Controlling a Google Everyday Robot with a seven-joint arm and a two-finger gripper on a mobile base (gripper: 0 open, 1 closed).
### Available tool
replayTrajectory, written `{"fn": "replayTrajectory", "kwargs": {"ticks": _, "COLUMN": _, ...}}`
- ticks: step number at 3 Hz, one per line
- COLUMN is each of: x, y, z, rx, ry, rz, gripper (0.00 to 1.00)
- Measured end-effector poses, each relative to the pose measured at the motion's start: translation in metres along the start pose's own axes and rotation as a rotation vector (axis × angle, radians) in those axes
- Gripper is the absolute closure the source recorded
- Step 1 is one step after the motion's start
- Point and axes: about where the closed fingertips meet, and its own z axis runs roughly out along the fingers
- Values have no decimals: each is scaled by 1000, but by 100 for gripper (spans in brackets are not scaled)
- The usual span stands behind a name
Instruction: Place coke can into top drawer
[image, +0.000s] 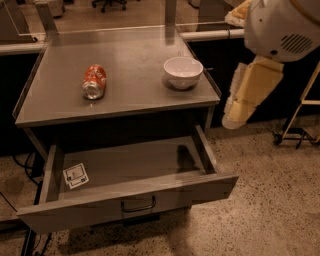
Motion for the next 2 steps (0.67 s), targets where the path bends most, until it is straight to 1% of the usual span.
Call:
{"fn": "replayTrajectory", "kwargs": {"ticks": 1, "x": -24, "y": -19, "z": 18, "rx": 5, "ry": -37, "rz": -52, "gripper": 0}}
{"fn": "replayTrajectory", "kwargs": {"ticks": 2, "x": -41, "y": -35, "z": 35, "rx": -14, "ry": -64, "rz": -89, "gripper": 0}}
